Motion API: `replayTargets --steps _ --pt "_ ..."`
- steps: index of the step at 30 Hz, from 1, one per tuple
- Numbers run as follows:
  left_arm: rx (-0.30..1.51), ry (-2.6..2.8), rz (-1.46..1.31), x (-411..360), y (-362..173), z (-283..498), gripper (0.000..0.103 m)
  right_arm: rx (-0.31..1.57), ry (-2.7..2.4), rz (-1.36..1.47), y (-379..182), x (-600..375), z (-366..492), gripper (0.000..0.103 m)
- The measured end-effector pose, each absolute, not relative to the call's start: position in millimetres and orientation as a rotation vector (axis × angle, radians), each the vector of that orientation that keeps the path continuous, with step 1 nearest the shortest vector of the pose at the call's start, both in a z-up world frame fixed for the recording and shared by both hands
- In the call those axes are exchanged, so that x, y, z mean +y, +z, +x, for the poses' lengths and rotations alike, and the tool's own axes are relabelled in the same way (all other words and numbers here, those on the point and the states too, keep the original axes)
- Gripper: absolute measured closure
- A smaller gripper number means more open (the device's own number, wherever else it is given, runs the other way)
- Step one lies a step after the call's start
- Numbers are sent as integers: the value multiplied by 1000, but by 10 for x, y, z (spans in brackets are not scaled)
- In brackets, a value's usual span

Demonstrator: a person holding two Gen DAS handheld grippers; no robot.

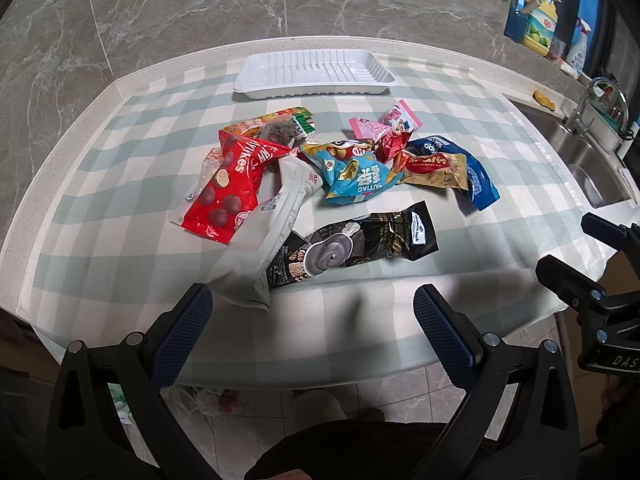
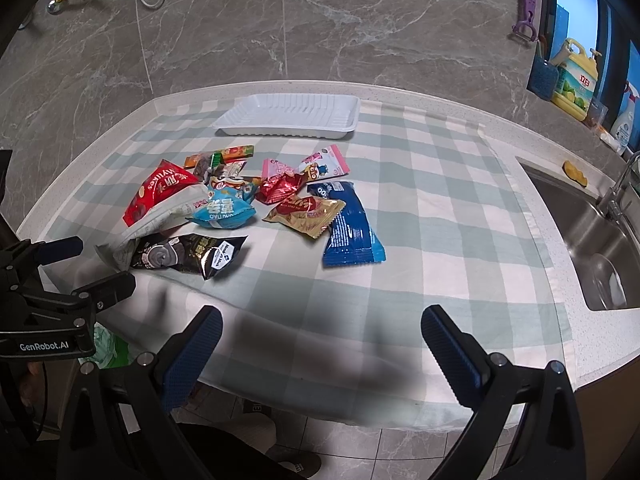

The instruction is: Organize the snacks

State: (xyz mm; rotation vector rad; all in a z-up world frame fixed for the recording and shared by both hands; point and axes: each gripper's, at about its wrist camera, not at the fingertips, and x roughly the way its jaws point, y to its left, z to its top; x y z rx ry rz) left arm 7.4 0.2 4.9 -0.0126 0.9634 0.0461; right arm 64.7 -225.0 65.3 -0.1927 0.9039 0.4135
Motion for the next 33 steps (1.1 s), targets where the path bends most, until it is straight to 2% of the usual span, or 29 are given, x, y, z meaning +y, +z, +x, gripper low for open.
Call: replayTargets --steps 33 --pt "979 64 -36 112 -16 149 1 931 423 -180 576 -2152 755 1"
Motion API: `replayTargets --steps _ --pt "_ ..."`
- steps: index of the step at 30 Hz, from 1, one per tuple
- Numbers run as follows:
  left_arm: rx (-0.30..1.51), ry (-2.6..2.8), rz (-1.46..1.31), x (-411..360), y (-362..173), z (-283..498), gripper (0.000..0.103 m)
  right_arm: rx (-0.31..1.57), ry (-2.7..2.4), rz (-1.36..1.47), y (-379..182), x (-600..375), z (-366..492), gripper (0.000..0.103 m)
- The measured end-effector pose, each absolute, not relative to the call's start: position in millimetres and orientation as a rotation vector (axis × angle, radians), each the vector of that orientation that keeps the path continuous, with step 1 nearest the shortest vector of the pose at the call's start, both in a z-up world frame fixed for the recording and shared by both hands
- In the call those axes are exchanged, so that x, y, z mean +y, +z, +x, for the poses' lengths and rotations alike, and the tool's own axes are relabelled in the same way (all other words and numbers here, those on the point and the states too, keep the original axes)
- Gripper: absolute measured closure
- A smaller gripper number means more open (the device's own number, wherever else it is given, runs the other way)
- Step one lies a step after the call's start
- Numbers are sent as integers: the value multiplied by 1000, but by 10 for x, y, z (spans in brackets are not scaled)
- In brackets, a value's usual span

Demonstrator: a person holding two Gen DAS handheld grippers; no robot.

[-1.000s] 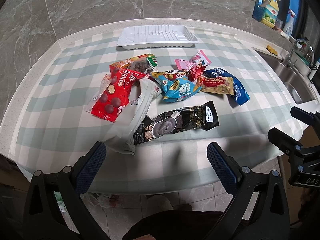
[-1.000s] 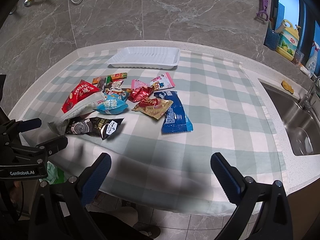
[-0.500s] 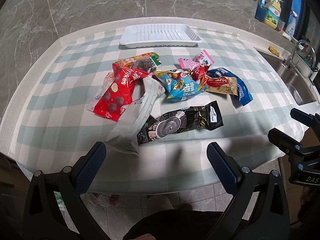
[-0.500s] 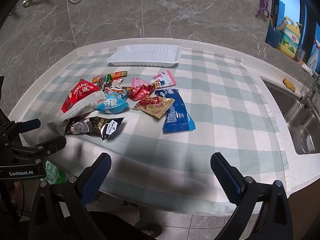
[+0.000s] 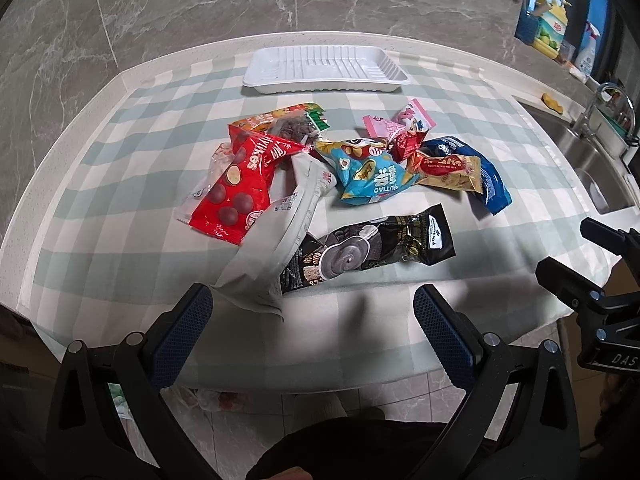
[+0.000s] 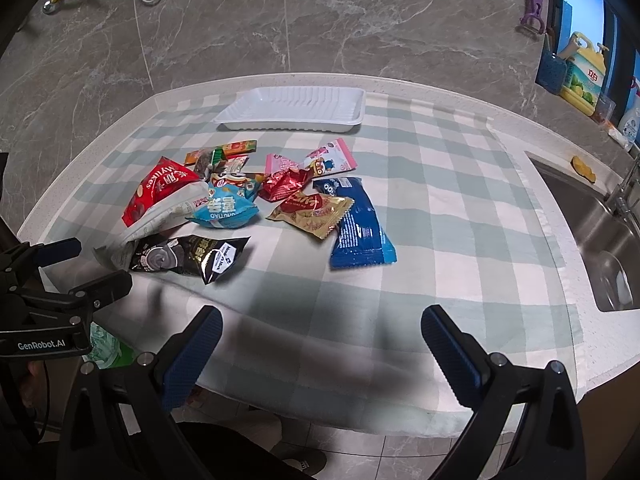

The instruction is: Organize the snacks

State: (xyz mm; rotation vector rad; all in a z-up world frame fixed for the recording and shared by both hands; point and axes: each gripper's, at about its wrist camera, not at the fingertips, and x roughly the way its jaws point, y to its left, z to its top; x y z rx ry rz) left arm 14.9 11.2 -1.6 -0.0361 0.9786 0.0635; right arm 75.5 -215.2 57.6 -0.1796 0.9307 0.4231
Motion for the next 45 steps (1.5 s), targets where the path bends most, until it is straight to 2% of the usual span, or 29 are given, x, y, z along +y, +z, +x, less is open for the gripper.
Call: replayTargets --steps 16,29,35,45 --pt "963 84 -32 235 46 260 1 953 432 -148 554 -2097 894 1" --pt "942 149 -53 721 152 607 1 984 415 -87 470 -2083 1211 2" --pt "954 136 -42 858 126 901 1 1006 396 -75 391 -2076 1438 10" --pt "994 56 -2 817 -18 1356 1 1068 387 -172 172 -2076 1813 47"
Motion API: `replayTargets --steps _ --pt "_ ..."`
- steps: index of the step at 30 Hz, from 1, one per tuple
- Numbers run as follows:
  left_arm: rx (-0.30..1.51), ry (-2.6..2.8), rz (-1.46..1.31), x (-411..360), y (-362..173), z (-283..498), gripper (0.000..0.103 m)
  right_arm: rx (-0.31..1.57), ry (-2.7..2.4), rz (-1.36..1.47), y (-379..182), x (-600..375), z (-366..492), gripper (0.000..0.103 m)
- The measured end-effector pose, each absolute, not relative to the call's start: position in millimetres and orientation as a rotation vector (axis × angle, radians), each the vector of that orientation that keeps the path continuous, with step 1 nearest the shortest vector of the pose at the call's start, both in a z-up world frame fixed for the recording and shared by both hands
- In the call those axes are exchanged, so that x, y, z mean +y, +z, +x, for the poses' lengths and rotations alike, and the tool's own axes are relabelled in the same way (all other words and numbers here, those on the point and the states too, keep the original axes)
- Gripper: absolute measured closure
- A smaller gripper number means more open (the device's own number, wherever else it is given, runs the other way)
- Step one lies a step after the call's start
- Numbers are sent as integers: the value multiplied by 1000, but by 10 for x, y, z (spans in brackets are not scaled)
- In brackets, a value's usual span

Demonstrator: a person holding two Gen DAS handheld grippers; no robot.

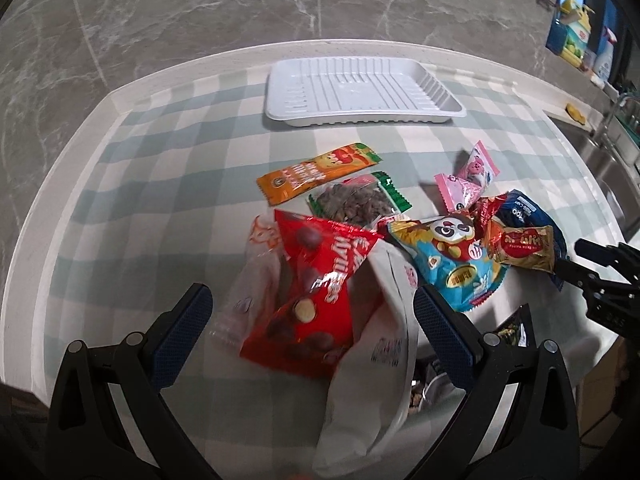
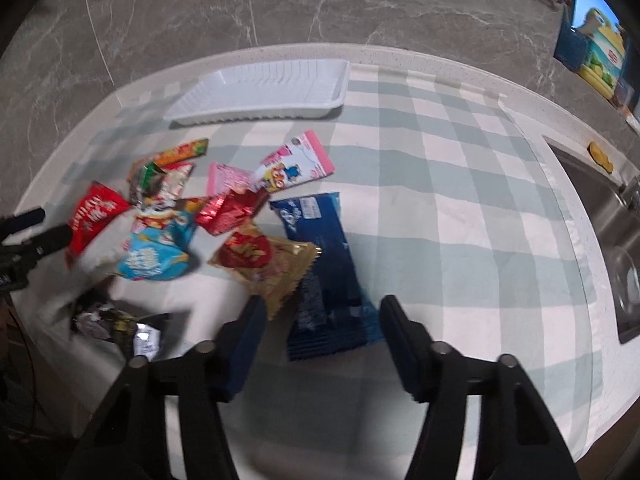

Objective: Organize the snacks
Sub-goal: 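Grasp the red Mylikes bag with the left gripper while the right grasps the blue pack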

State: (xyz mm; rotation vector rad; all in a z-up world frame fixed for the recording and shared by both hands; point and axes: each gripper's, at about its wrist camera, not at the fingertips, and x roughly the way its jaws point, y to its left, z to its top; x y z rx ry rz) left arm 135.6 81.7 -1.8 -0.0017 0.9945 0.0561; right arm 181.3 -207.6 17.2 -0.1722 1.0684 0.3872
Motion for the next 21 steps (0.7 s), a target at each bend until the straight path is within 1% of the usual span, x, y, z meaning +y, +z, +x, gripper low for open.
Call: replayTargets --steps 4,6,10,18,21 --pt "1007 31 13 789 -87 1468 1 1079 375 -194 107 -2109 1892 50" --pt "1014 19 15 789 -117 1500 1 1085 369 -197 79 -2111 1934 54" --pt "1032 -1 29 764 -201 1556 2 1087 342 -201 37 -2123 2024 54" --pt "1080 -39 18 791 -380 1660 15 1078 362 -253 -9 -2006 2125 55" --pt "1087 -57 15 800 -413 1697 15 1076 374 -254 -15 -1987 2173 55"
